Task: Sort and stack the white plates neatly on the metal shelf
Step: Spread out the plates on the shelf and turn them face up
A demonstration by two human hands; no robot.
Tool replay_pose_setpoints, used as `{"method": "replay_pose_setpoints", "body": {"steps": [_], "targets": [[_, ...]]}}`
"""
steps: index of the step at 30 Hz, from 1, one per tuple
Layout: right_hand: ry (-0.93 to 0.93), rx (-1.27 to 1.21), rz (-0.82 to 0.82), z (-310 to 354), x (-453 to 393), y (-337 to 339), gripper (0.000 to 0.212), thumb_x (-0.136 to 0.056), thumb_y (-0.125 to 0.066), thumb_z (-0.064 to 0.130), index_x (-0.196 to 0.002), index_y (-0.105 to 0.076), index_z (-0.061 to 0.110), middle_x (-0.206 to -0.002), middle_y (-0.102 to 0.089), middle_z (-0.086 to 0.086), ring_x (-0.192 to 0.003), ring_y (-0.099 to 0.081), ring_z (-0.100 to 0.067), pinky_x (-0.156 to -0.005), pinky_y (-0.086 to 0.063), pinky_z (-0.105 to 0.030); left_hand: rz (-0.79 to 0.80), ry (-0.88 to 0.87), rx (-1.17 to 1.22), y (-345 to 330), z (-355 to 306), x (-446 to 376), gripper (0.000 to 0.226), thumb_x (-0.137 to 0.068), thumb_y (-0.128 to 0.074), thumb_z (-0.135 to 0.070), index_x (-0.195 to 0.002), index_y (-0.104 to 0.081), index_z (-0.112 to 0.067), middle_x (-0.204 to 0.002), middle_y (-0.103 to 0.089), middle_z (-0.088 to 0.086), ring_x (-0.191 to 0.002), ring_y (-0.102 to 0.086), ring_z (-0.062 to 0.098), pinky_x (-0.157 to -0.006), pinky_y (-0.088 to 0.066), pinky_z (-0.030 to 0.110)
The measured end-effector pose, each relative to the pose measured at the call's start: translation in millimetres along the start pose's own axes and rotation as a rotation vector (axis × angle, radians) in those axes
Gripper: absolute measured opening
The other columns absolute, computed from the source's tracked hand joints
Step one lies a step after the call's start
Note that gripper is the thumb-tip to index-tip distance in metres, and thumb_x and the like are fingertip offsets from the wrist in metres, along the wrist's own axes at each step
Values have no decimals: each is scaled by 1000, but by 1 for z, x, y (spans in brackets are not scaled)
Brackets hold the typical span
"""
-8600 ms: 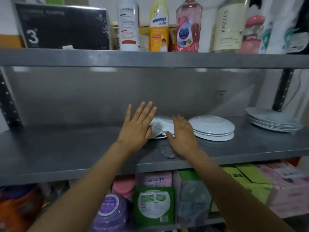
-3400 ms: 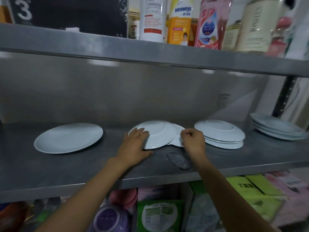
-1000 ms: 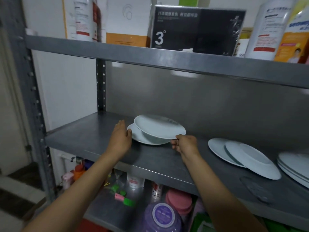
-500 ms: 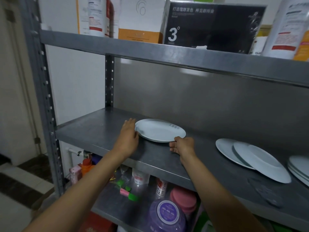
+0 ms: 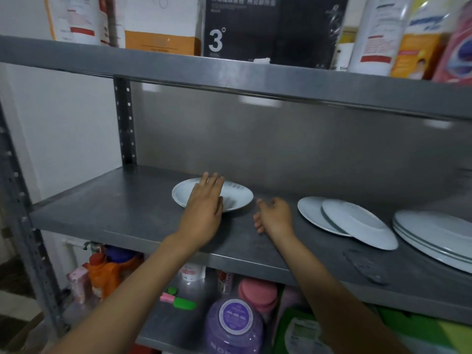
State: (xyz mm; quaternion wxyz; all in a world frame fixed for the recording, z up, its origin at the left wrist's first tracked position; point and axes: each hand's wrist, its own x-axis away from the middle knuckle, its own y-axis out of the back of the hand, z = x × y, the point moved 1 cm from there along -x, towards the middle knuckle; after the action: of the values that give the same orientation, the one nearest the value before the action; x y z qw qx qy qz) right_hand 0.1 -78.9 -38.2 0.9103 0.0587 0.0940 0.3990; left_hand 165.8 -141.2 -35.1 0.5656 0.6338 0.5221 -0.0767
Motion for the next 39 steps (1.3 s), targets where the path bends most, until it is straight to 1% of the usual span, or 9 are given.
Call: {"method": "replay_pose_setpoints", "body": {"steps": [4,6,9,13,18,23,26,30,39], "targets": [[75,63,-102,-2,7,52,24,-94,-48,14,-115,-40,23,-71,-62,-14,-41,-52,-11,-39,-43,-24,42,-83,55,-34,-38,-13,48,-97,-42,-9,-144,-33,-6,-153,-30,12,-146,-14,27,-118,-18,45],[148,200,-165,-5,12,77,31,-91,-49,15,-122,-49,14,-72,-65,-11,-55,-60,-14,-55,-50,-33,63,-127,77,-50,-57,-16,50,-96,-43,-7,-145,-32,-5,-153,-30,12,-146,-14,27,-118,-17,44],[240,427,-277,-12,24,118,28,-92,-52,16,-120,-58,13,-72,-62,4,-68,-56,-9,-69,-42,-27,89,-188,144,-73,-89,-18,50,-97,-42,-8,-146,-31,-9,-155,-27,8,-147,-11,24,-119,-14,42],[287,642,-420,-29,33,176,28,-93,-51,17,-118,-63,14,-113,-64,-2,-99,-61,-19,-83,-46,-29,167,-281,246,-108,-140,-20,51,-96,-44,-11,-146,-31,-11,-155,-26,7,-146,-10,22,-120,-11,40],[394,922,-561,-57,26,237,39,-72,-53,-9,-106,-68,4,-101,-62,-17,-91,-60,-37,-76,-50,-39,233,-374,247,-151,-187,-22,53,-94,-47,-16,-145,-34,-11,-155,-27,8,-145,-15,23,-120,-10,40],[408,947,-665,-64,13,268,47,-73,-33,9,-103,-67,1,-92,-62,-20,-79,-60,-39,-69,-51,-39,320,-528,15,-191,-215,-34,66,-84,-54,-42,-143,-38,-16,-154,-31,9,-145,-15,26,-118,-11,48],[458,967,-659,-68,10,267,47,-70,-33,8,-101,-66,0,-88,-63,-20,-75,-60,-37,-65,-51,-37,352,-556,-94,-207,-222,-37,81,-76,-54,-51,-146,-32,-18,-155,-27,7,-146,-11,25,-118,-6,50],[422,936,-681,-71,7,272,41,-64,-44,-1,-98,-66,0,-86,-60,-19,-74,-57,-38,-60,-47,-37,375,-479,-112,-212,-219,-37,73,-79,-53,-42,-145,-32,-17,-153,-30,6,-144,-18,27,-115,-7,56],[364,898,-712,-74,8,273,33,-72,-54,-7,-102,-66,2,-99,-61,-17,-90,-56,-36,-65,-43,-37,261,-514,-222,-210,-225,-31,51,-82,-56,-20,-130,-48,-8,-126,-54,10,-117,-48,32,-99,-37,58]]}}
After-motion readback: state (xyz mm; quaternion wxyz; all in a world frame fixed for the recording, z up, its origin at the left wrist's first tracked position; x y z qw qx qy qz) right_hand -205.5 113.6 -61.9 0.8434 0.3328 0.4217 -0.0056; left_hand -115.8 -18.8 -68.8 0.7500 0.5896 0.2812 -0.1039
